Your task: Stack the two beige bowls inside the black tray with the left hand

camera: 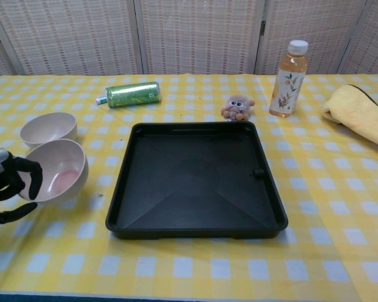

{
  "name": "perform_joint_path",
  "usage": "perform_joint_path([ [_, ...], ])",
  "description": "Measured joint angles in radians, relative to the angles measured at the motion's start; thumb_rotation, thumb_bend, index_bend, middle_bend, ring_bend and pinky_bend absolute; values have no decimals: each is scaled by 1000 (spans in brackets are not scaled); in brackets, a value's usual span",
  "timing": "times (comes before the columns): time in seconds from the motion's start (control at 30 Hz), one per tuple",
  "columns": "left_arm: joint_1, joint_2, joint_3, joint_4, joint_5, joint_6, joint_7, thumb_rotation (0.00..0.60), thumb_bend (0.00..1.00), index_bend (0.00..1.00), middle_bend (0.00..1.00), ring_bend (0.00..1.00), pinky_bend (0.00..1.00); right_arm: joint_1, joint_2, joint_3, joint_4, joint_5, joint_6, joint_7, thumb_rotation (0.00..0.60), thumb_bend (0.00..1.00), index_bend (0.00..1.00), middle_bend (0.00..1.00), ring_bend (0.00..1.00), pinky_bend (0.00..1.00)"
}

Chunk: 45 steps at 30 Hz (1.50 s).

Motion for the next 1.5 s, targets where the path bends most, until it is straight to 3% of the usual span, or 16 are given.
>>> perform_joint_path([
  [0.23,5,21,-5,-32,6,39,3,600,470,628,1000,1000,1000,0,1,-4,1,-13,3,7,600,280,0,0,0,0],
  [0.4,-4,44,-20,-113,-6,28,54,600,472,629,1000,1000,1000,-5,7,-13,3,-38,21,23,600,280,0,0,0,0],
  [0.67,-44,75,-44,-303,-28,-41,212,600,481,630,1000,1000,1000,-26,19,-27,20,-76,68,74,600,280,0,0,0,0],
  [0.87,-106,37,-78,-377,-54,-131,319,600,484,629,1000,1000,1000,-35,21,-24,28,-65,80,85,600,281,0,0,0,0],
  [1.13,-200,-59,-144,-377,-131,-239,371,600,487,627,1000,1000,1000,-53,19,-13,50,-39,106,114,600,280,0,0,0,0],
  [1.5,-314,-213,-192,-215,-206,-344,349,600,488,627,1000,1000,1000,-83,36,9,68,17,136,196,600,280,0,0,0,0],
])
